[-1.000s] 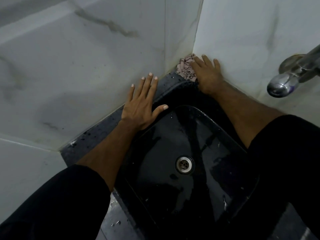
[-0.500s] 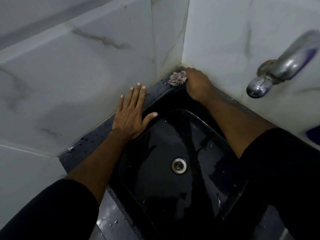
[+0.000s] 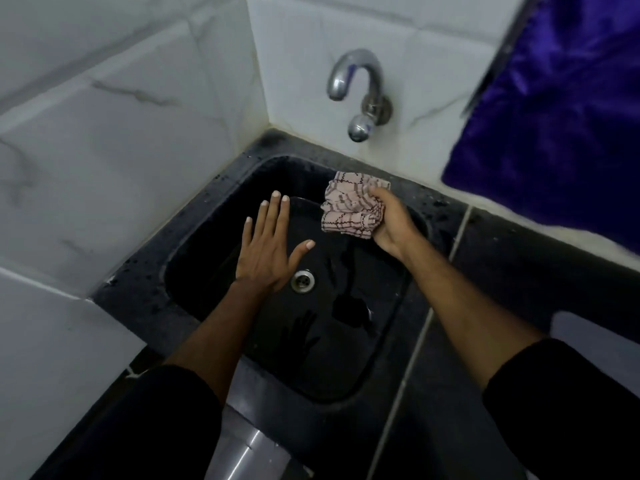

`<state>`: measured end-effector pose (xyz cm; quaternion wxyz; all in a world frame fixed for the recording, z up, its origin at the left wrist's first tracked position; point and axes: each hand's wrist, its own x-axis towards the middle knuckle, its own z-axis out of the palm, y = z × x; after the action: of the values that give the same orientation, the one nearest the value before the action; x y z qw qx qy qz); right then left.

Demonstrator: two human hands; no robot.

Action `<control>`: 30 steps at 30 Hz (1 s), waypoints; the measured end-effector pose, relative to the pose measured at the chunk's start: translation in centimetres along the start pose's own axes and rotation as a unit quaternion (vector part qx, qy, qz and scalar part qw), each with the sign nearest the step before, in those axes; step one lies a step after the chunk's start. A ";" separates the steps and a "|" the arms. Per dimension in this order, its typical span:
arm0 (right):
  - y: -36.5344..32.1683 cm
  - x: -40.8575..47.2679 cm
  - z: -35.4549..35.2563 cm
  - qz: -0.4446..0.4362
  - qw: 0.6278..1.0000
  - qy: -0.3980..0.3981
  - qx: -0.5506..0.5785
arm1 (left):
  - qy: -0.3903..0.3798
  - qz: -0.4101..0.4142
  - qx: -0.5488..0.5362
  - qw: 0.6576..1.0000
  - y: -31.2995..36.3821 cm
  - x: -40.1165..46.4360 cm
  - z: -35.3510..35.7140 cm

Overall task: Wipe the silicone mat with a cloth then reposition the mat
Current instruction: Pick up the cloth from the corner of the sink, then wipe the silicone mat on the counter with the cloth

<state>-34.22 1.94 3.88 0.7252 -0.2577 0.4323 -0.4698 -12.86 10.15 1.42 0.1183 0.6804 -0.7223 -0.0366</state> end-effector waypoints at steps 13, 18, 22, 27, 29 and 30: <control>-2.7 -18.4 -16.3 -0.026 0.996 0.073 -0.035 | -0.047 0.119 -0.057 0.990 19.8 -8.4 2.1; -3.2 -24.4 -24.7 -0.021 0.993 0.116 -0.009 | -0.073 0.171 -0.054 0.981 27.8 -11.8 4.4; -4.1 -28.6 -31.3 -0.053 0.983 0.175 0.015 | -0.116 0.211 -0.049 0.969 34.0 -13.9 6.6; -5.8 -33.7 -38.9 -0.098 0.958 0.270 0.004 | -0.172 0.274 -0.046 0.945 41.3 -16.1 8.9; -6.5 -35.5 -41.6 -0.105 0.949 0.299 -0.006 | -0.197 0.302 -0.043 0.932 43.8 -16.8 9.4; -6.8 -36.3 -42.8 -0.106 0.944 0.313 -0.009 | -0.214 0.314 -0.041 0.924 44.9 -17.1 9.6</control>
<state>-81.28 33.26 2.07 0.4965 -0.1483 0.6119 -0.5975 -57.96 29.24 -0.35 -0.0058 0.3892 -0.9051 -0.1712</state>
